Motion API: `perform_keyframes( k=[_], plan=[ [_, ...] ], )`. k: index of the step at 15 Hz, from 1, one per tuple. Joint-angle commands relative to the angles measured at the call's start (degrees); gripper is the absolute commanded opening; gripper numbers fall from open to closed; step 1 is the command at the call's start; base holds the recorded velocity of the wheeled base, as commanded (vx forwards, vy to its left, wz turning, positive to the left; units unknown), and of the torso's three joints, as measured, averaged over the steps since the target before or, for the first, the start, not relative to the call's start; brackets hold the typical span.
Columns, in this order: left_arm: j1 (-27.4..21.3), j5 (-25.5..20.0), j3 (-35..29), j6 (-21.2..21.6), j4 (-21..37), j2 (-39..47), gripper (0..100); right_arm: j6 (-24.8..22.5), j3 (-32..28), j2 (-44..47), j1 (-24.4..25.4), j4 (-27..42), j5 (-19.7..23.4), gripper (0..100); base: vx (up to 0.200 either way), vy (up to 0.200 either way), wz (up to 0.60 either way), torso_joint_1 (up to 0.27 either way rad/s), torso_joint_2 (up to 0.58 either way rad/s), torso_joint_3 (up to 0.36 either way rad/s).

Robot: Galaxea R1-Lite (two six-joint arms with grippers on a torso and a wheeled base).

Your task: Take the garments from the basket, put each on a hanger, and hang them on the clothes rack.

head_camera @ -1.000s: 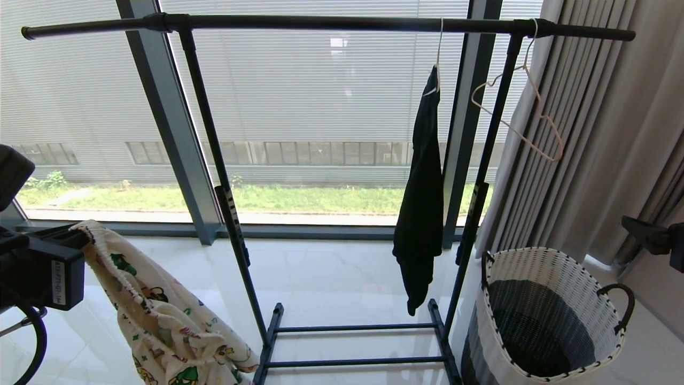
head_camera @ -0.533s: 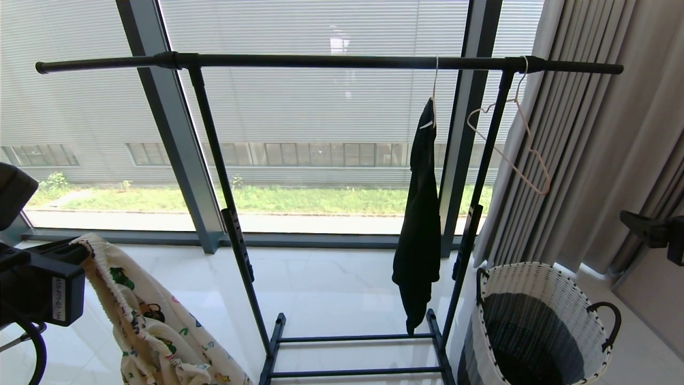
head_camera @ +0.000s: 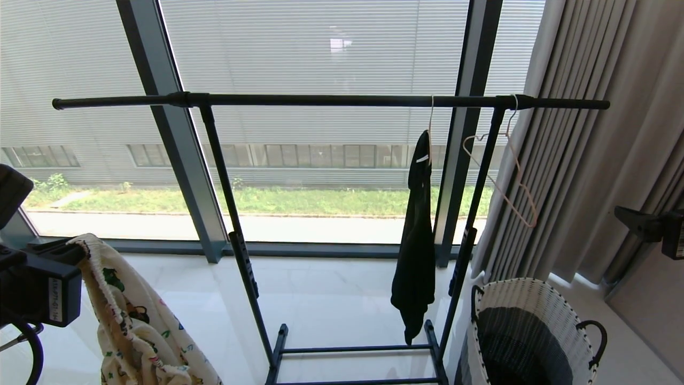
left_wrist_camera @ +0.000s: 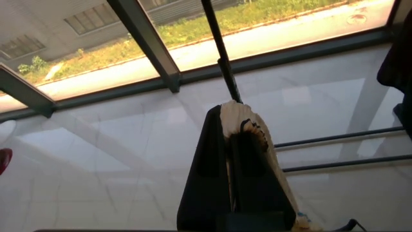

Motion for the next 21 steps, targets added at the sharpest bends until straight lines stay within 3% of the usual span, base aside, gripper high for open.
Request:
perform_keyframes(
  k=[1,6,9,12,14,17,21],
  plan=[
    [0.0,0.0,0.0,0.0,0.0,0.2,0,-0.1,0.2,0.0,0.0,0.0,-0.1,100,0.000,0.000,0.00,0.242,-0.52,-0.286],
    [-0.1,0.0,0.3,0.0,0.0,0.1,0,-1.0,1.1,0.1,-0.9,1.0,0.5,100,0.040,0.000,0.00,0.138,-0.30,-0.158],
    [-0.5,0.0,0.3,0.1,0.0,0.1,0,-1.2,-0.5,1.1,-3.5,1.1,9.3,100,0.200,0.000,0.00,0.012,-0.03,-0.010],
    [-0.8,0.0,0.3,0.1,0.0,0.1,0,-1.2,-5.4,5.0,-5.2,3.1,9.5,100,0.200,0.000,0.00,0.012,0.00,-0.005],
    [-1.2,0.0,0.3,0.1,0.0,0.1,0,-0.8,-8.8,6.6,-6.4,8.3,10.2,100,0.200,0.000,0.00,0.002,0.00,0.000],
    [-1.7,0.0,0.2,0.1,0.0,0.1,0,-0.7,-9.1,7.5,-6.9,11.1,15.9,100,0.200,0.000,0.00,0.002,0.00,0.001],
    [-1.8,0.0,0.1,0.2,-1.4,0.4,0,1.8,-9.1,12.6,-8.2,11.3,17.7,100,0.100,0.000,0.00,0.002,0.00,0.001]
  ],
)
